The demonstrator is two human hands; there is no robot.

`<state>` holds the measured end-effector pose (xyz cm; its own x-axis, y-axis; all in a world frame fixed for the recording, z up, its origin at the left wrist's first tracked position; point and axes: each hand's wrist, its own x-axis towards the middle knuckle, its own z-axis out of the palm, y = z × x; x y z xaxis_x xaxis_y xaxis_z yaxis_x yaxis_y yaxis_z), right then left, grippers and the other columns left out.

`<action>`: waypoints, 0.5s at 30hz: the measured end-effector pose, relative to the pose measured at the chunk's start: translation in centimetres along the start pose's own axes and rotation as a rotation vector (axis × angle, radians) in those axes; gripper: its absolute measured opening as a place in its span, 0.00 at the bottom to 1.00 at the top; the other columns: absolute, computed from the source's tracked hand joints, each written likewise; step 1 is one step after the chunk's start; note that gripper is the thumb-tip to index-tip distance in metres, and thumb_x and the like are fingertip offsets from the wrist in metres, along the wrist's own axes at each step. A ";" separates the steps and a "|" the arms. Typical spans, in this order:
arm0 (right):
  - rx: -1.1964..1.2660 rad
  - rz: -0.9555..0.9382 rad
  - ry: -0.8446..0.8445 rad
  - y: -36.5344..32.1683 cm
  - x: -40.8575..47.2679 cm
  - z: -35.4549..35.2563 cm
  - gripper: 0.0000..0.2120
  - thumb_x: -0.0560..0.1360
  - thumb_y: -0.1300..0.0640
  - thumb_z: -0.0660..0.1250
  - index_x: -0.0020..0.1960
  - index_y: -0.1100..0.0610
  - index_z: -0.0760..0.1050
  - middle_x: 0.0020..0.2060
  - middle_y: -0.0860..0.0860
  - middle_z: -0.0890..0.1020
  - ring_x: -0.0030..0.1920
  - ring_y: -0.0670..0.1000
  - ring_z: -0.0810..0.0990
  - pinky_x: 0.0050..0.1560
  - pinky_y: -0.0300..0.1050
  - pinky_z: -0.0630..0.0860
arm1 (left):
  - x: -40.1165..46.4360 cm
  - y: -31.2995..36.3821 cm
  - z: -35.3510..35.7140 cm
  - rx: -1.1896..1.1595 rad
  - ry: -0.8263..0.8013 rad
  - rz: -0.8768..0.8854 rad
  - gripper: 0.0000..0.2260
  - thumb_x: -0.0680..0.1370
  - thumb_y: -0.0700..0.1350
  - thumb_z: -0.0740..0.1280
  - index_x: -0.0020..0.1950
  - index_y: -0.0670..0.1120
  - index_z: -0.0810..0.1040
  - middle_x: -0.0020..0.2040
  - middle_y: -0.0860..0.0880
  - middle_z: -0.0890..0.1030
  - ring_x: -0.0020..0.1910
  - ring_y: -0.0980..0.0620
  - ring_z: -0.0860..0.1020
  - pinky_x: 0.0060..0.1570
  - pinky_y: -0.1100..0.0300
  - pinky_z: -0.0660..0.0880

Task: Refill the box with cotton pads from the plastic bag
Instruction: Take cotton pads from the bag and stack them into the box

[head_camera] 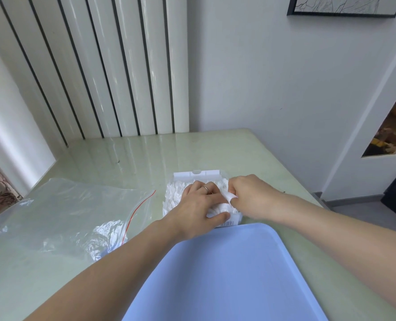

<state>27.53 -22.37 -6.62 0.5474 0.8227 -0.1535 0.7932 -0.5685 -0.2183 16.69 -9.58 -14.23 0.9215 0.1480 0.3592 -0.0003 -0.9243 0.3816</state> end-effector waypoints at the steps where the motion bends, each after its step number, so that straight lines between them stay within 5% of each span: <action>1: -0.001 0.016 -0.029 0.1 0.0 0.3 0.05 0.77 0.64 0.59 0.50 0.60 0.74 0.48 0.55 0.79 0.44 0.57 0.82 0.37 0.45 0.73 | 0.0 0.0 0.0 -0.001 0.001 -0.005 0.15 0.77 0.59 0.64 0.60 0.55 0.80 0.53 0.59 0.71 0.54 0.54 0.64 0.60 0.62 0.55; 4: 0.017 0.046 -0.142 0.2 0.1 0.4 0.06 0.77 0.64 0.55 0.44 0.57 0.69 0.40 0.58 0.82 0.33 0.55 0.84 0.32 0.42 0.73 | 0.1 0.1 0.2 0.005 0.009 -0.009 0.14 0.77 0.59 0.64 0.58 0.54 0.80 0.52 0.59 0.71 0.54 0.55 0.64 0.60 0.62 0.55; 7: 0.019 0.073 -0.244 0.1 0.5 -0.5 0.12 0.77 0.64 0.52 0.55 0.61 0.72 0.29 0.55 0.82 0.24 0.51 0.78 0.32 0.39 0.74 | 0.0 0.0 0.1 0.023 0.016 0.000 0.13 0.77 0.58 0.65 0.59 0.54 0.78 0.53 0.60 0.72 0.54 0.55 0.64 0.60 0.62 0.56; 11: -0.036 0.086 -0.389 -0.9 0.5 -1.2 0.21 0.76 0.65 0.50 0.67 0.62 0.68 0.28 0.53 0.80 0.24 0.49 0.75 0.38 0.40 0.74 | -0.1 -0.1 0.1 0.041 0.014 0.011 0.15 0.77 0.59 0.64 0.60 0.54 0.77 0.54 0.59 0.73 0.54 0.54 0.65 0.61 0.62 0.57; 15: 0.002 0.112 -0.466 -1.3 0.4 -1.5 0.22 0.76 0.65 0.48 0.69 0.64 0.63 0.31 0.55 0.81 0.26 0.51 0.76 0.38 0.41 0.74 | 0.0 0.0 0.3 0.079 0.014 0.027 0.17 0.78 0.59 0.62 0.62 0.53 0.78 0.54 0.58 0.72 0.53 0.55 0.63 0.62 0.62 0.56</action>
<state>27.13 -21.37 -4.98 0.4515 0.6677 -0.5919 0.7351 -0.6543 -0.1774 16.78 -9.70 -14.47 0.9159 0.1267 0.3808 0.0056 -0.9528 0.3035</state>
